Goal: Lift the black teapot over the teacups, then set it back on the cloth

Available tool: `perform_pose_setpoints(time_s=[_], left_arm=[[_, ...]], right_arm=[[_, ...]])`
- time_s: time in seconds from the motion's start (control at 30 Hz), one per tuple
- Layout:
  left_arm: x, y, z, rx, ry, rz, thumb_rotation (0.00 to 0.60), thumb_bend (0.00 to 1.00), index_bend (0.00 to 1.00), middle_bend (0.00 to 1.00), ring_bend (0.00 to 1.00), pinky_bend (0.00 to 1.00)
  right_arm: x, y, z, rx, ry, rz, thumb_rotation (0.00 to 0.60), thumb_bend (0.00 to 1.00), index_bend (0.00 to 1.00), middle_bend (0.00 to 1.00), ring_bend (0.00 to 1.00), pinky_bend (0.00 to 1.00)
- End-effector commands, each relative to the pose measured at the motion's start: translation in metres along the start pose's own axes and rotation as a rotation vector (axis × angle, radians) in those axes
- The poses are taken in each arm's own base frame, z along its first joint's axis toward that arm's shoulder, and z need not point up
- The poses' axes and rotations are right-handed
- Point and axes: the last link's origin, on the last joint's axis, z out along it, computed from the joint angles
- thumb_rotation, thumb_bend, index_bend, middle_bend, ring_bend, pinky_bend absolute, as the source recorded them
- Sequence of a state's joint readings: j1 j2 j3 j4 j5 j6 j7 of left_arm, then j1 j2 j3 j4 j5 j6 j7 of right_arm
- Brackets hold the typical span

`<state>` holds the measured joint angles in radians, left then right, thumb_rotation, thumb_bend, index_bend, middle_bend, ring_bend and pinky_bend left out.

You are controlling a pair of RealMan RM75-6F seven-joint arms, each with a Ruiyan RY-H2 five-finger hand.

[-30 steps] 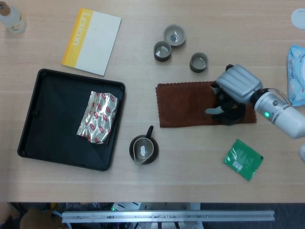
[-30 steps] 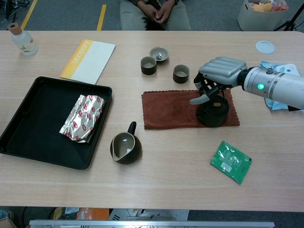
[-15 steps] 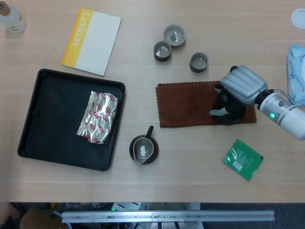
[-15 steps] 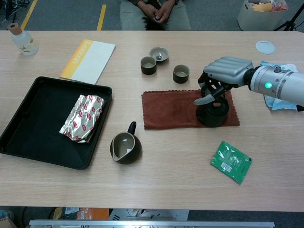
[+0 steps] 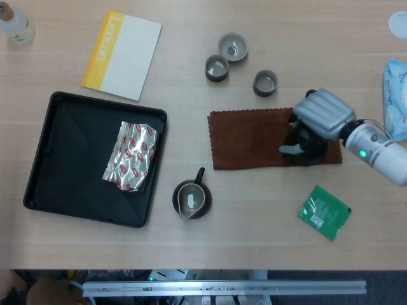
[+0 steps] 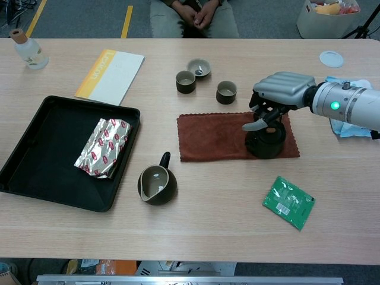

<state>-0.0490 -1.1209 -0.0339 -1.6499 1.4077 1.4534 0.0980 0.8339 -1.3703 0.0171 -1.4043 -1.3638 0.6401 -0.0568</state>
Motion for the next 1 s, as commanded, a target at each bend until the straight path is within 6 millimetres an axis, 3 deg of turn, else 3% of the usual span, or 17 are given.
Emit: perform_pose_setpoints(time_s=[0.03,0.4,0.53,0.7,1.0], left_arm=[[0.000,-0.001,0.000,0.002,0.000,0.000,0.600,0.25,0.12,0.14,0.10,0.07],[-0.001,-0.002,0.001,0.005,-0.003,-0.001,0.600,0.25,0.12,0.14,0.10,0.07],[-0.002,-0.003,0.001,0.009,-0.005,-0.001,0.600,0.25,0.12,0.14,0.10,0.07],[-0.002,-0.003,0.001,0.008,-0.005,-0.003,0.600,0.25,0.12,0.14,0.10,0.07],[-0.001,-0.003,0.002,0.007,0.000,-0.006,0.600,0.25,0.12,0.14,0.10,0.07]], right_arm=[[0.002,0.000,0.001,-0.003,-0.001,0.010,0.210,0.18,0.79,0.81,0.79,0.33],[0.000,-0.002,0.003,-0.004,-0.026,0.047,0.212,0.17,0.85,0.86,0.83,0.33],[0.002,-0.001,0.003,-0.005,-0.026,0.070,0.160,0.14,0.87,0.87,0.84,0.33],[0.005,-0.001,0.003,-0.004,-0.016,0.081,0.152,0.14,0.88,0.89,0.85,0.33],[0.022,0.001,0.000,-0.005,0.011,0.142,0.151,0.16,0.95,0.93,0.90,0.33]])
